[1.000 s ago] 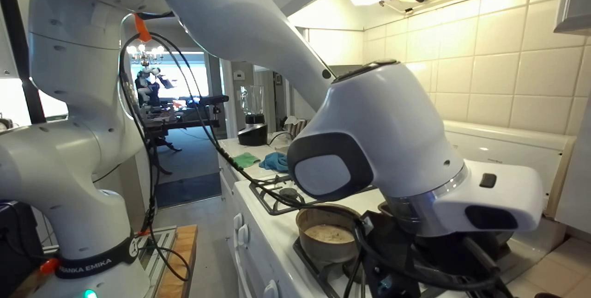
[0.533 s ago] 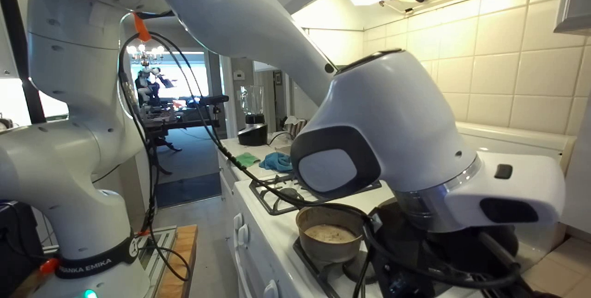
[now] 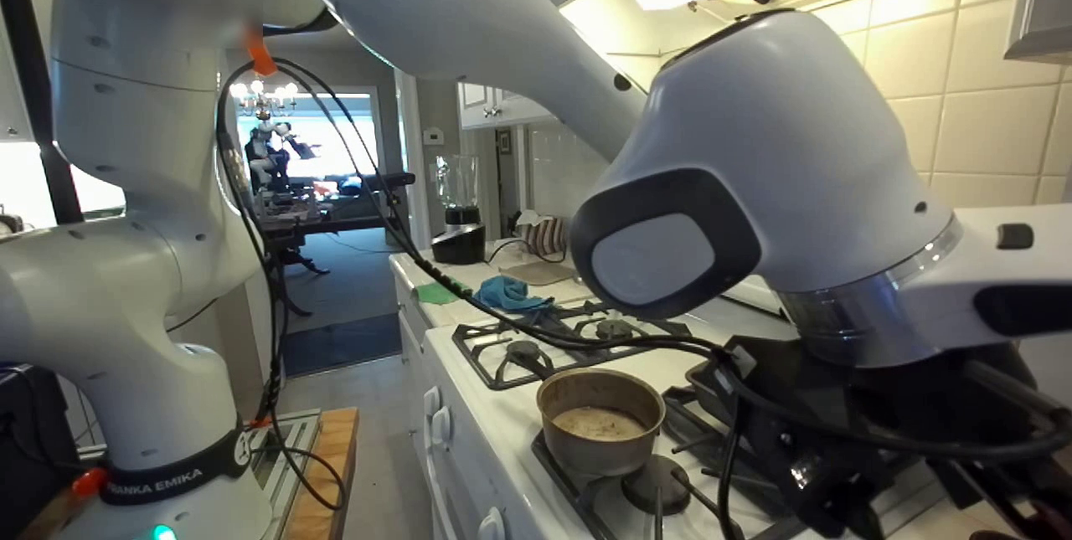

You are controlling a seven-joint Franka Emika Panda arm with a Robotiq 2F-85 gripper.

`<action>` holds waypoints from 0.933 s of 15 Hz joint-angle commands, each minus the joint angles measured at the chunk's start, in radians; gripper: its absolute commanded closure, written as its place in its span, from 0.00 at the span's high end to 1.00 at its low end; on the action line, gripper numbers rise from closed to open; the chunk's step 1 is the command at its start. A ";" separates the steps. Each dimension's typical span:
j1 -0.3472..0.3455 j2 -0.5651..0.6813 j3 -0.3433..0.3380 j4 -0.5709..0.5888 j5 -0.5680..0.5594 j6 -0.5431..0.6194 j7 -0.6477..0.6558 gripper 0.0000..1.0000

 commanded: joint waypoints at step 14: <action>0.002 0.162 0.037 0.254 -0.020 -0.299 -0.007 1.00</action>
